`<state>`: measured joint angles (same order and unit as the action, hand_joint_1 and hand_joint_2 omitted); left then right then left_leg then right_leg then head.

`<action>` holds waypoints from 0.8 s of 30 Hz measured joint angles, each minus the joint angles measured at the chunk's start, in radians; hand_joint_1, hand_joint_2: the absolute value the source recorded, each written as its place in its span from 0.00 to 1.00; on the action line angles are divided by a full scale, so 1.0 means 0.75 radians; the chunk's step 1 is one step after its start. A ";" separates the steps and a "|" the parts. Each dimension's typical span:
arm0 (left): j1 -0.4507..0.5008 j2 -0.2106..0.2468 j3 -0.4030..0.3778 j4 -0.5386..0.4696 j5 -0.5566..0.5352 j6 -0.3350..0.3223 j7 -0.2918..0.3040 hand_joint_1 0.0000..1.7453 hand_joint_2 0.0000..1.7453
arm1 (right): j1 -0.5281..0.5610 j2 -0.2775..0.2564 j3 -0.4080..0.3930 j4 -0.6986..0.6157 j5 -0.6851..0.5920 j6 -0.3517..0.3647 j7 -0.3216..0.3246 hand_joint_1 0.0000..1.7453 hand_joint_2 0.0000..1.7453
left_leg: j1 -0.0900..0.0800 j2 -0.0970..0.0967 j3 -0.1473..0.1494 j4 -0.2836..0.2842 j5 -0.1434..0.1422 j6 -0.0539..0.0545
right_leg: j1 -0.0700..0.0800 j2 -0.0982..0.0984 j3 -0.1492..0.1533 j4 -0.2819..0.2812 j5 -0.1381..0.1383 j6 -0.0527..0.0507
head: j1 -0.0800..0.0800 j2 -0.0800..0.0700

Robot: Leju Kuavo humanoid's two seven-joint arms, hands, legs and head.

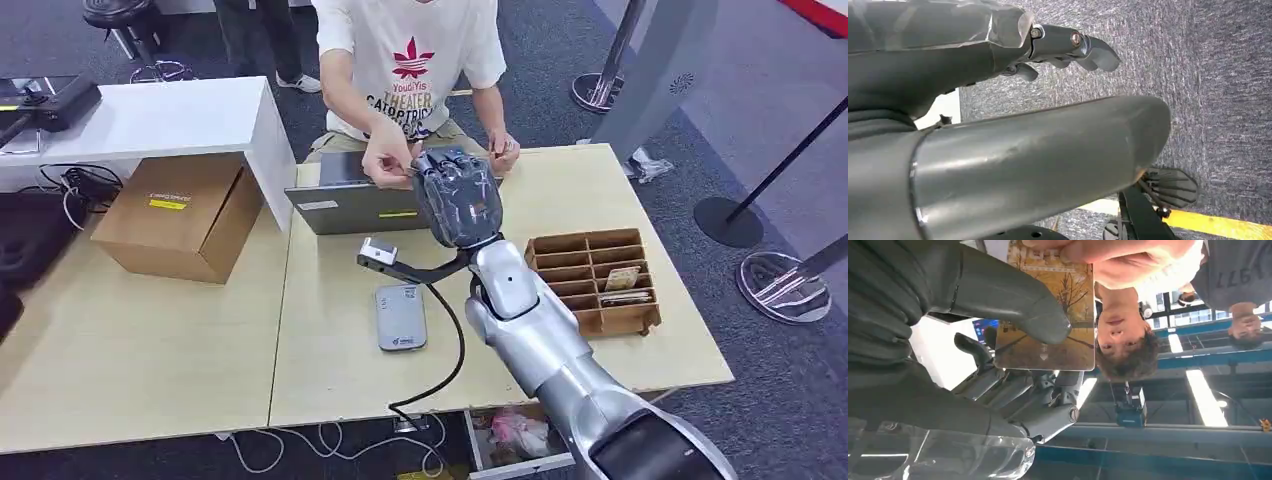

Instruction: Pass the card to the sensor for recognition and then transmit it.

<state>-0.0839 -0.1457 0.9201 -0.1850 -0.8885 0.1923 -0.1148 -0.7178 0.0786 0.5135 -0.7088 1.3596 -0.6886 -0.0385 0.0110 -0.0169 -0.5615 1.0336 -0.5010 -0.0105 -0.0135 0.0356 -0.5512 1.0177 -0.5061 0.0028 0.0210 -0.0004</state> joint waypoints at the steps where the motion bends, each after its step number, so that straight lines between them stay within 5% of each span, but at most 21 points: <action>1: 0.000 0.000 0.000 0.000 0.000 0.000 0.000 0.00 0.00 | 0.000 0.000 0.000 0.000 -0.004 0.000 -0.001 1.00 1.00 | 0.000 0.000 0.000 0.000 0.000 0.000 | 0.000 0.000 0.000 0.000 0.000 0.000 | -0.001 0.000; 24: 0.000 0.000 0.001 0.000 -0.004 -0.002 -0.001 0.00 0.00 | 0.013 -0.008 0.000 -0.102 0.026 -0.002 0.042 1.00 1.00 | 0.000 0.000 0.000 0.000 0.000 0.000 | 0.000 0.000 0.000 0.000 0.000 0.000 | -0.001 0.000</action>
<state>-0.0836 -0.1457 0.9209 -0.1850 -0.8915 0.1907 -0.1152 -0.7083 0.0725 0.5135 -0.7851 1.3790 -0.6897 -0.0072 0.0110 -0.0169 -0.5614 1.0336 -0.5009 -0.0106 -0.0135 0.0357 -0.5516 1.0177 -0.5061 0.0028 0.0206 -0.0004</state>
